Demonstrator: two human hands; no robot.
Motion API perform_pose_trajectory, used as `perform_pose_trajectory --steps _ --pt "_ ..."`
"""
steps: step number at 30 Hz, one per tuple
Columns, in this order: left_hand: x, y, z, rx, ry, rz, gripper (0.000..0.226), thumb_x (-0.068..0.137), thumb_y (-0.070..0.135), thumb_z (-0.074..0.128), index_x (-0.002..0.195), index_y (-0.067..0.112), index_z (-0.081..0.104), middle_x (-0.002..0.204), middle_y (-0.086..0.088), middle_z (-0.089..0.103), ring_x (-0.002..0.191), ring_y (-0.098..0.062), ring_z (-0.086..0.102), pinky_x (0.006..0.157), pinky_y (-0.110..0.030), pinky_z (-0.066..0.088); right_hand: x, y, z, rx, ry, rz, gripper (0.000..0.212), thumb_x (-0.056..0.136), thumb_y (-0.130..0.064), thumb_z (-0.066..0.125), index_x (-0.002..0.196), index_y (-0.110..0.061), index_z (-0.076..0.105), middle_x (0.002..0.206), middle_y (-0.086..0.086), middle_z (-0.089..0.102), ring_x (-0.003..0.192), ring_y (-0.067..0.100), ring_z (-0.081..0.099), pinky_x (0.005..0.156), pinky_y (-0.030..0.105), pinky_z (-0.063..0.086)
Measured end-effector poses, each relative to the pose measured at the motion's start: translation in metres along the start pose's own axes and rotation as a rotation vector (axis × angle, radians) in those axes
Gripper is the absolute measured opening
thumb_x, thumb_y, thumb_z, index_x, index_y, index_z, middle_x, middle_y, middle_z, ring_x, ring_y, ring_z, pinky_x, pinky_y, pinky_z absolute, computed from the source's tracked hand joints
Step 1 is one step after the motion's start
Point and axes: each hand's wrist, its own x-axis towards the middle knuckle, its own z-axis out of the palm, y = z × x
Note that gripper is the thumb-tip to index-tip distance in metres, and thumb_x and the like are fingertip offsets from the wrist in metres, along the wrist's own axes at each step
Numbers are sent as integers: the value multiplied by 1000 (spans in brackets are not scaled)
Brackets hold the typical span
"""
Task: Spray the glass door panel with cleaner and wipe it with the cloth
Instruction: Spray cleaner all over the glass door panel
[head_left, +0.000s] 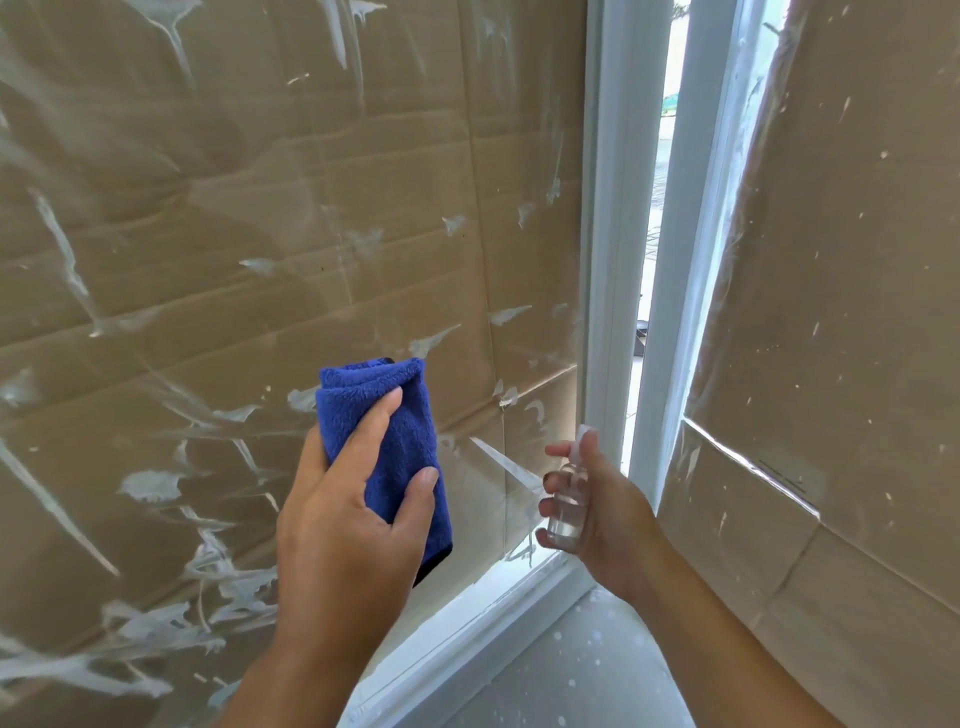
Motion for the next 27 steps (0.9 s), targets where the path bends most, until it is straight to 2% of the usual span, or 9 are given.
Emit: perform_pose_trajectory --steps 2,4,7,10,13,20,24,27 --pt "0 0 0 3 2 -4 65 82 23 77 138 42 51 123 24 46 104 25 41 82 -5 32 2 -4 2 -18 62 91 66 84 -78 53 72 -14 64 65 4 53 56 21 51 58 32 45" --pt "0 -2 0 5 -1 -5 65 82 23 77 139 41 51 123 23 46 105 24 41 82 -5 32 5 -5 5 -44 153 117 69 80 -80 54 62 -14 58 60 5 50 51 20 48 56 30 43" --pt "0 -3 0 -9 -3 -10 65 82 23 77 139 41 51 123 22 46 105 21 43 86 -10 32 10 -5 6 -15 281 96 64 82 -74 54 57 -14 56 57 5 48 48 18 45 54 29 39" --pt "2 -4 1 -1 10 -6 66 81 22 77 139 40 51 123 21 47 101 9 46 88 -19 35 17 -2 6 27 388 70 59 84 -68 53 56 -16 54 56 3 46 49 16 42 53 29 35" --pt "3 -5 1 2 16 -8 66 81 21 77 139 38 52 123 20 47 102 6 45 88 -22 37 21 4 3 35 436 19 54 86 -62 53 59 -15 53 57 2 46 50 16 41 53 28 33" --pt "4 -3 -1 40 15 1 65 81 21 78 139 36 53 121 16 48 95 8 42 84 -8 30 25 -5 -2 55 329 56 58 83 -69 53 58 -16 55 55 1 49 50 15 45 57 30 38" --pt "3 -2 -1 46 12 7 65 82 21 77 139 35 52 121 17 47 97 11 41 82 0 32 25 6 -4 31 451 65 55 85 -66 53 57 -19 51 54 -1 45 49 14 40 56 29 33" --pt "0 -5 3 53 -9 14 64 82 20 77 140 33 53 123 15 48 99 14 43 85 8 26 26 26 -8 -2 546 13 51 89 -59 53 58 -19 49 54 -1 44 48 15 38 53 29 30"
